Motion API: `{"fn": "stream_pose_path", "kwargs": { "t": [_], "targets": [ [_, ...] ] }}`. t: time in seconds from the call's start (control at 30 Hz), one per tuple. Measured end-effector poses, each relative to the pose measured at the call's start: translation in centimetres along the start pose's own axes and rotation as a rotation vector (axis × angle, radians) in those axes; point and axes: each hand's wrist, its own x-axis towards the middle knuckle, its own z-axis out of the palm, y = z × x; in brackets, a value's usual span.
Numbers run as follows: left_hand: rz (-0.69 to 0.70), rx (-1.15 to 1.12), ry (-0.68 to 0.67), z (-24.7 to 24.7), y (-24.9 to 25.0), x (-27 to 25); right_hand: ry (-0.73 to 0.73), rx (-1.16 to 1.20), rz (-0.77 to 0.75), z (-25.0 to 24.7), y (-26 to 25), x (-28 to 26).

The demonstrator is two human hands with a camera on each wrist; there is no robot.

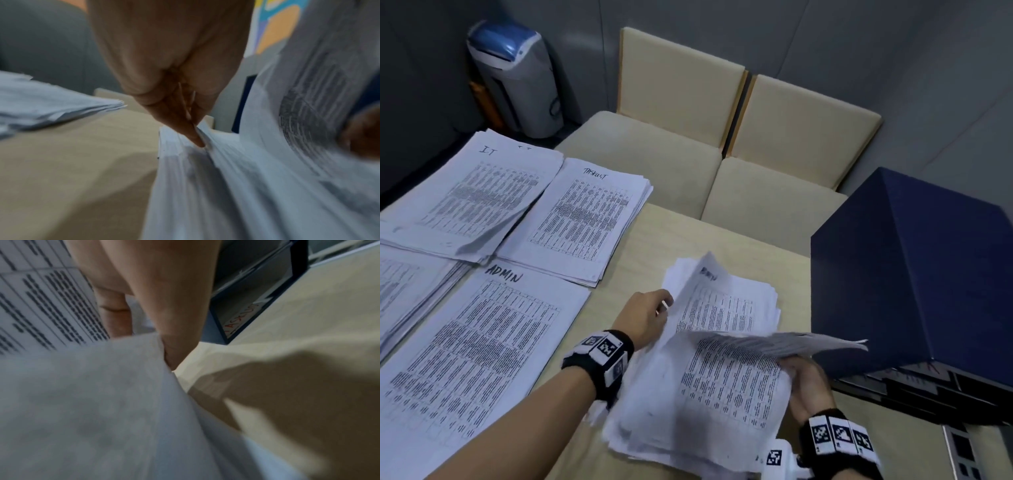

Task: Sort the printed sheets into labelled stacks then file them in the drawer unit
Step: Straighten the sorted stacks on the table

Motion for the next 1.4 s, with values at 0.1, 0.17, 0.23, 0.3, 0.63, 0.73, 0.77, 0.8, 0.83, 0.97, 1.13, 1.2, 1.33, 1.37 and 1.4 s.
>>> {"fn": "stream_pose_path", "kwargs": {
  "t": [0.1, 0.17, 0.23, 0.3, 0.63, 0.73, 0.77, 0.8, 0.83, 0.97, 1.13, 1.2, 1.33, 1.37, 1.4],
  "targets": [
    [-0.047, -0.454, -0.029, -0.4, 0.1, -0.9, 0.044, 0.054, 0.038, 0.2, 0.5, 0.6],
    [-0.063, -0.628, -0.049, -0.6, 0.4, -1.4, 0.059, 0.066, 0.041, 0.2, 0.8, 0.8],
    [-0.073, -0.667, -0.072, -0.9, 0.6, -1.6, 0.034, 0.075, 0.047, 0.5, 0.7, 0.7],
    [-0.048, -0.65, -0.114, -1.0, 0.4, -1.5, 0.005, 0.081, 0.05, 0.7, 0.6, 0.7],
    [-0.069, 0.086, 0.213, 1.1, 0.0, -0.3, 0.11, 0.167, 0.086, 0.3, 0.8, 1.6],
    [-0.126, 0.151, 0.03, 2.6, 0.5, 0.2, 0.108, 0.231, 0.108, -0.2, 1.1, 1.9],
    [-0.163, 0.151, -0.015, 3.0, 0.7, 0.4, 0.101, 0.238, 0.115, -0.2, 1.2, 1.9],
    [-0.199, 0.132, -0.037, 3.2, 1.0, 0.6, 0.092, 0.238, 0.118, -0.3, 1.3, 2.0],
    [-0.22, 0.106, -0.056, 3.4, 1.2, 0.8, 0.086, 0.238, 0.118, -0.3, 1.3, 2.0],
    [-0.133, 0.026, -0.152, 3.2, 1.9, 1.1, 0.076, 0.276, 0.127, -0.5, 1.4, 2.2],
    [-0.159, -0.753, -0.207, 1.2, 2.0, 0.6, 0.083, 0.277, 0.101, -1.1, 1.6, 2.6],
    [-0.106, -0.841, -0.211, 0.1, 2.6, 0.3, 0.079, 0.277, 0.081, -1.2, 1.5, 2.8],
    [-0.07, -0.847, -0.185, -1.3, 3.2, 0.0, 0.029, 0.174, 0.041, -0.7, 1.2, 3.1],
    [-0.065, -0.848, -0.177, -1.3, 3.2, 0.0, 0.027, 0.125, 0.035, -0.6, 1.1, 3.2],
    [-0.064, -0.842, -0.165, -1.4, 3.1, 0.0, 0.038, 0.073, 0.034, -0.4, 1.0, 3.2]
  ]
}}
